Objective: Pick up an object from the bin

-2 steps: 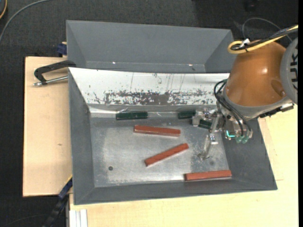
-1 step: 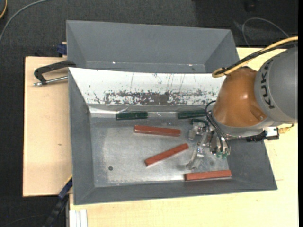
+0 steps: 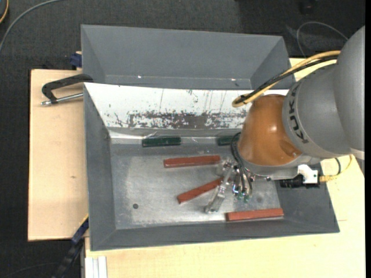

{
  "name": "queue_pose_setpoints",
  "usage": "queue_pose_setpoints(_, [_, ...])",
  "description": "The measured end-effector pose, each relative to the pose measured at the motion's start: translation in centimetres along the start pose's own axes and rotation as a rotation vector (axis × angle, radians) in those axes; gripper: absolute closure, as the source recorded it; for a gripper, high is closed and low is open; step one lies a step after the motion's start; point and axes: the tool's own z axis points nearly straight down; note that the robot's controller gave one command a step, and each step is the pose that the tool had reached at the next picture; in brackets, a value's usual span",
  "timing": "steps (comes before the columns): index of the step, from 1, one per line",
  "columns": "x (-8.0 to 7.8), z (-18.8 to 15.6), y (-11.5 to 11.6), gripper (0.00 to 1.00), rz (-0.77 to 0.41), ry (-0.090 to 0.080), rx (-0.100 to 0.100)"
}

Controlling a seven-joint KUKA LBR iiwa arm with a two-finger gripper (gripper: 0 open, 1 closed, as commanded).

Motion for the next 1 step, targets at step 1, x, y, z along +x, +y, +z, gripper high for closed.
queue_pose_setpoints(1, [-0.11,-0.06,-0.15,1.0,0.001,-0.002,0.001])
